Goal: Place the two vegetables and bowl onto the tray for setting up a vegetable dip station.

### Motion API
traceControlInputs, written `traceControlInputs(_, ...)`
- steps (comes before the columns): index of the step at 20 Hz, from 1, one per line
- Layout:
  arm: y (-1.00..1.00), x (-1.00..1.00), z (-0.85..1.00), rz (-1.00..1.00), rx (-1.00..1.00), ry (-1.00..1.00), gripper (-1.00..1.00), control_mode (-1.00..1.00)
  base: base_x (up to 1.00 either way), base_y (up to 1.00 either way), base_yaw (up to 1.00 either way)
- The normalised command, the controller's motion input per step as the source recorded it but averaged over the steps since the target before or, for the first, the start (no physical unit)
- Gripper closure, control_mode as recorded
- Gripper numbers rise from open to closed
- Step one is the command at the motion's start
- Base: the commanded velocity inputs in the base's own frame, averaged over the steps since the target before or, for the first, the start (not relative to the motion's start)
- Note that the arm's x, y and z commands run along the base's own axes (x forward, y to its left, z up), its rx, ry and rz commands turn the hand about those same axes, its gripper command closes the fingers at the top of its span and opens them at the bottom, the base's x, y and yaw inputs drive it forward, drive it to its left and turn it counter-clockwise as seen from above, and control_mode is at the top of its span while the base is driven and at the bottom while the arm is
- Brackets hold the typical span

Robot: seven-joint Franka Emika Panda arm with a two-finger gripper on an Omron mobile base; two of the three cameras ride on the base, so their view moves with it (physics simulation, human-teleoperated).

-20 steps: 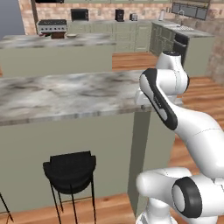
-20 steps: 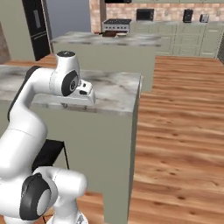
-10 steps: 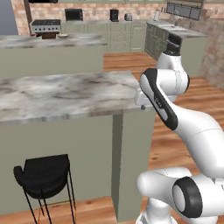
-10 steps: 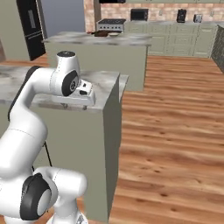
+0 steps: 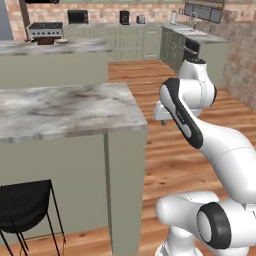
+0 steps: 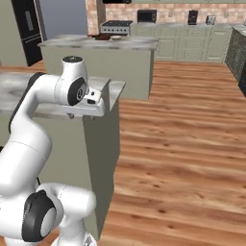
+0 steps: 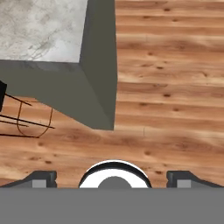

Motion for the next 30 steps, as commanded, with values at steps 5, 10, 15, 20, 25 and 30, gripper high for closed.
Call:
traceControlInputs(5, 0.0, 0.0, 0.0, 0.0, 0.0, 0.0, -1.0, 1.0, 0.06, -0.59, 0.0)
traceControlInputs(10, 0.0, 0.0, 0.0, 0.0, 0.0, 0.0, -1.0, 1.0, 0.1, -0.57, 0.0)
traceControlInputs(15, 0.0, 0.0, 0.0, 0.0, 0.0, 0.0, -1.0, 1.0, 0.18, -0.54, 0.0)
traceControlInputs(20, 0.0, 0.0, 0.0, 0.0, 0.0, 0.0, -1.0, 1.0, 0.23, -0.48, 0.0)
traceControlInputs(25, 0.0, 0.0, 0.0, 0.0, 0.0, 0.0, -1.0, 1.0, 0.25, -0.38, 0.0)
traceControlInputs(30, 0.0, 0.0, 0.0, 0.0, 0.0, 0.0, -1.0, 1.0, 0.33, -0.28, 0.0)
